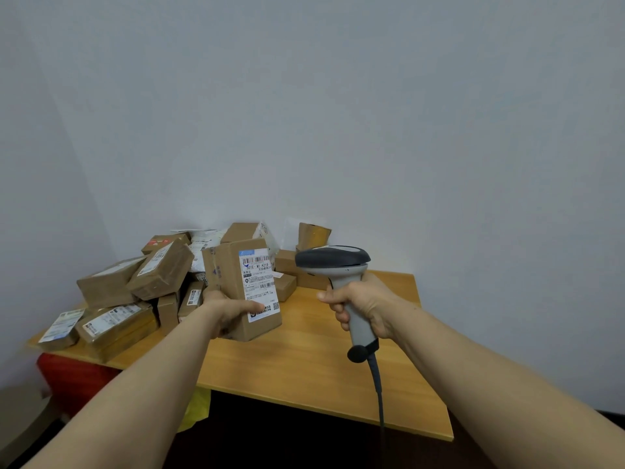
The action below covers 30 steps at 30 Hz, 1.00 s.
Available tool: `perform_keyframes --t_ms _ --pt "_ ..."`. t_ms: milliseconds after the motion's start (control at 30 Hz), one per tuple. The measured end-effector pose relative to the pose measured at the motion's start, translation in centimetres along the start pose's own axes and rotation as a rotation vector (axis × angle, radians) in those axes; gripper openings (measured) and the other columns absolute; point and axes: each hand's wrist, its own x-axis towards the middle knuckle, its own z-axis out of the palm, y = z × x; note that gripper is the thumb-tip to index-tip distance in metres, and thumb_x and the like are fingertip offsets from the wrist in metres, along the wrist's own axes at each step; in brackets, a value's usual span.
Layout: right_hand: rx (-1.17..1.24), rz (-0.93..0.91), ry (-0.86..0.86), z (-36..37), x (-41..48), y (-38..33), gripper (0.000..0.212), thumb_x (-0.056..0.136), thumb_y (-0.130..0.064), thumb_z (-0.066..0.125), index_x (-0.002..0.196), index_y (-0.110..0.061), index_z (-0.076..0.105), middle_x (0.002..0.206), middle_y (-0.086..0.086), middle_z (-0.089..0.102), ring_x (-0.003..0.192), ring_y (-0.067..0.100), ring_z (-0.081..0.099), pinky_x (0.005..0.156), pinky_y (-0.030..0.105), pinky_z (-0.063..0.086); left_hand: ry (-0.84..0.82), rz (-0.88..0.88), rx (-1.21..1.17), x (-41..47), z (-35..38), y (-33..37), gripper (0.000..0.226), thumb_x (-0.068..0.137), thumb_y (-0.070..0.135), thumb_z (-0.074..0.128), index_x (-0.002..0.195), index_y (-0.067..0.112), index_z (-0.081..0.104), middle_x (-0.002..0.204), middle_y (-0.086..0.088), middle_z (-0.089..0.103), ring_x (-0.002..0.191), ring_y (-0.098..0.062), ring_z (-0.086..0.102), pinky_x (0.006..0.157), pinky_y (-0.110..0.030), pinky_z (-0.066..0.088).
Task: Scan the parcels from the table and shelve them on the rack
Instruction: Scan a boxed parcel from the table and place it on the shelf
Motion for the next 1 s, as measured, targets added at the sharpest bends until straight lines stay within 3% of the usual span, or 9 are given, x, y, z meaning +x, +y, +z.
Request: perform_keyframes --t_ms 200,333,400,467,600,733,867,1000 --pt "-0.011 0.033 -0.012 0.2 0.3 0.6 0.023 0.078 -0.008 0.075 0.065 -0.01 0.056 0.049 0.003 0.05 0.041 0.014 0.043 0.046 0.023 0.04 0.029 -0.004 0.005 0.1 -0.4 -0.9 0.065 0.059 0.01 0.09 0.105 0.019 0.045 0.089 0.001 0.053 0.081 -0.022 0.053 0.05 -0.036 0.046" --pt "0.012 0.028 -0.026 0.5 0.5 0.9 0.02 0.076 -0.008 0.077 0.067 -0.007 0.059 0.05 0.005 0.055 0.04 0.014 0.045 0.045 0.023 0.043 0.026 -0.02 -0.002 -0.4 -0.9 -1.4 0.063 0.06 0.011 0.089 0.106 0.019 0.046 0.087 0.003 0.054 0.074 -0.018 0.052 0.051 -0.036 0.047" --pt "0.044 0.009 -0.039 0.8 0.6 1.1 0.018 0.074 -0.01 0.08 0.078 -0.004 0.063 0.059 0.009 0.065 0.042 0.014 0.05 0.045 0.023 0.045 0.022 -0.037 -0.007 -1.2 -1.3 -1.8 0.063 0.061 0.014 0.089 0.106 0.019 0.047 0.088 0.003 0.055 0.075 -0.018 0.053 0.051 -0.035 0.048" --pt "0.054 0.004 -0.043 1.3 0.9 1.4 0.028 0.07 -0.01 0.083 0.088 -0.002 0.063 0.074 0.015 0.073 0.045 0.014 0.057 0.044 0.024 0.048 -0.002 -0.052 -0.021 -2.3 -2.0 -2.5 0.064 0.059 0.02 0.09 0.109 0.021 0.049 0.094 0.003 0.059 0.082 -0.017 0.056 0.052 -0.033 0.05" --pt "0.039 0.057 0.011 3.4 2.6 3.9 0.033 0.067 0.001 0.082 0.094 -0.007 0.065 0.085 0.011 0.073 0.061 0.018 0.069 0.047 0.027 0.049 -0.076 -0.07 -0.131 -4.7 -4.1 -5.5 0.074 0.052 0.033 0.092 0.117 0.02 0.058 0.104 0.004 0.072 0.1 -0.016 0.065 0.067 -0.033 0.057" --pt "0.01 0.082 -0.01 8.3 3.0 7.6 0.027 0.071 -0.005 0.082 0.092 -0.018 0.069 0.084 -0.001 0.073 0.071 0.015 0.069 0.048 0.025 0.048 -0.128 -0.103 -0.248 -8.3 -6.7 -10.2 0.079 0.048 0.034 0.093 0.119 0.02 0.061 0.107 0.004 0.073 0.108 -0.018 0.064 0.094 -0.045 0.052" --pt "0.014 0.08 -0.13 15.4 0.3 10.3 0.025 0.065 -0.012 0.087 0.082 -0.016 0.068 0.067 -0.007 0.073 0.075 0.015 0.069 0.051 0.027 0.05 -0.094 -0.113 -0.299 -13.1 -10.5 -15.1 0.069 0.058 0.032 0.087 0.121 0.021 0.061 0.112 0.004 0.071 0.111 -0.016 0.063 0.099 -0.045 0.049" --pt "0.04 0.047 -0.229 21.8 -3.7 11.3 0.032 0.061 -0.008 0.088 0.082 -0.016 0.065 0.068 -0.004 0.072 0.071 0.017 0.065 0.049 0.027 0.05 -0.032 -0.127 -0.365 -18.5 -15.3 -19.0 0.051 0.069 0.027 0.083 0.116 0.021 0.064 0.109 0.002 0.072 0.109 -0.017 0.064 0.098 -0.044 0.049"
